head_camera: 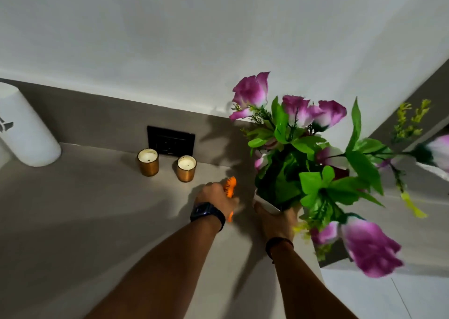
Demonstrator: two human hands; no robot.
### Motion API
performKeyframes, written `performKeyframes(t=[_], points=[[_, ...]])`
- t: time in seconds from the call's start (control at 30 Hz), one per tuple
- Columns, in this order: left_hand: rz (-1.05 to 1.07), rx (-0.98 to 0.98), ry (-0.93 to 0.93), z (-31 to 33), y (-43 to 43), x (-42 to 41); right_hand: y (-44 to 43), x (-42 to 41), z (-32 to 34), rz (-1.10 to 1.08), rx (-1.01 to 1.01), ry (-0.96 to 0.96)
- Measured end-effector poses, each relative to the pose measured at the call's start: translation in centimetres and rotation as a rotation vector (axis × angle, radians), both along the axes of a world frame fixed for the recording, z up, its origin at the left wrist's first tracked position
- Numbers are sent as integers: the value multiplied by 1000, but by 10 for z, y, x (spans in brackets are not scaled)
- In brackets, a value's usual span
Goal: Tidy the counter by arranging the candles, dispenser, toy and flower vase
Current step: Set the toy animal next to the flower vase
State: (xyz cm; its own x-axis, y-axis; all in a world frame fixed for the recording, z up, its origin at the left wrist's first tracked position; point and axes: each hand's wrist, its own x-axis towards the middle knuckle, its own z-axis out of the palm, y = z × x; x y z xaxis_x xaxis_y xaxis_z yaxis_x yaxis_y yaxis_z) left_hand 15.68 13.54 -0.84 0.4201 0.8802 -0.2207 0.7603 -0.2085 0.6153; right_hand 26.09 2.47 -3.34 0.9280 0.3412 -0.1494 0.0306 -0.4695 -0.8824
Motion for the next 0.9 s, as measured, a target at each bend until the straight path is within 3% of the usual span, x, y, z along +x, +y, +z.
performKeyframes(t=[0.1, 0.23, 0.9], points=[[-14, 22, -4, 1, 14, 3, -3, 14, 2, 17, 32, -147], [-7, 43, -24, 0, 26, 7, -1, 36, 1, 123, 5, -130], [54, 122, -59, 7, 15, 18, -8, 52, -6, 186, 29, -78]])
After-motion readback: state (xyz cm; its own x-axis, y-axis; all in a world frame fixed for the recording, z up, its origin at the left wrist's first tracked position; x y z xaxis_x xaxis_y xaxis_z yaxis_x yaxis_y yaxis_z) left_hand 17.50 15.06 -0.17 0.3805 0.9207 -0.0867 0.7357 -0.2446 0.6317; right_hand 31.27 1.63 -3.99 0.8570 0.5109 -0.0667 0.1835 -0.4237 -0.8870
